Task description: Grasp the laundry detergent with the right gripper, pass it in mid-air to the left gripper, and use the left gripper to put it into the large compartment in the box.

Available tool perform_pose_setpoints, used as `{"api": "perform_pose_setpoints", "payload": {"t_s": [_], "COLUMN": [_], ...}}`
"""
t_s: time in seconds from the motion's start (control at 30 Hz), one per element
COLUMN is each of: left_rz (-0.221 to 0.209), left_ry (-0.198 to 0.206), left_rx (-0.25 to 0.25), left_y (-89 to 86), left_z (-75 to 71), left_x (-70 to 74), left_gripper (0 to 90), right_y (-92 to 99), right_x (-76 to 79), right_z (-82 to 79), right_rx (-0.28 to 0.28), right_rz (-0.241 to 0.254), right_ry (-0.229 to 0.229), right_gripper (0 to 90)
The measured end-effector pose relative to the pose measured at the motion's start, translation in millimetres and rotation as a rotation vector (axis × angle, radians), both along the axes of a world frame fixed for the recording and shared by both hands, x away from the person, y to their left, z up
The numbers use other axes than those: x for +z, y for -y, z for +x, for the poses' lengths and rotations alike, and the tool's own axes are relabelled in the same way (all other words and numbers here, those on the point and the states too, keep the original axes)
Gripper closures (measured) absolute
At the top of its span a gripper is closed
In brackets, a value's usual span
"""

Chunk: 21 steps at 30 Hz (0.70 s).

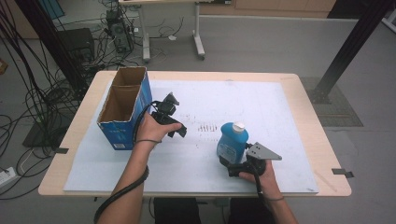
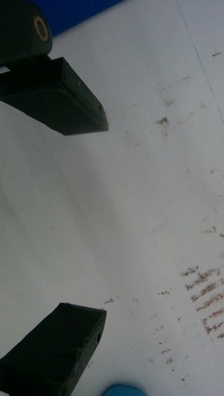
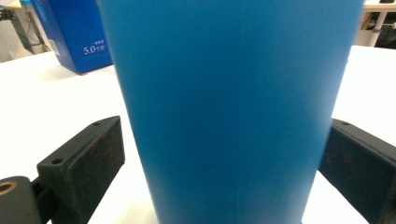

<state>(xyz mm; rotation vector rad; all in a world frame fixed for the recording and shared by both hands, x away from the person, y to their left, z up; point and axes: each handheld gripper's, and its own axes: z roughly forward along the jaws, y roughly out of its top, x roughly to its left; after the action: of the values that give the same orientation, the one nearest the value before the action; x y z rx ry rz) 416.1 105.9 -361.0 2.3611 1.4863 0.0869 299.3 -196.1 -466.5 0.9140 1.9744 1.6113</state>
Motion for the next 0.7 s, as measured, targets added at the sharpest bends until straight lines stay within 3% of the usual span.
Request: {"api": "perform_pose_setpoints", "payload": {"t_s": [0.7], "left_rz": [0.004], "left_ry": [-0.001], "left_rx": [-0.004], "left_y": [2.0], "left_z": [0.7], "left_x": [-0.4], "left_gripper": [9.6], "right_y": [-1.4], "right_x": [0.2], "right_z": [0.7], "right_rx": [0.01], "right_rz": [-0.017], "right_ry": [-0.004], "right_gripper": [17.6]}}
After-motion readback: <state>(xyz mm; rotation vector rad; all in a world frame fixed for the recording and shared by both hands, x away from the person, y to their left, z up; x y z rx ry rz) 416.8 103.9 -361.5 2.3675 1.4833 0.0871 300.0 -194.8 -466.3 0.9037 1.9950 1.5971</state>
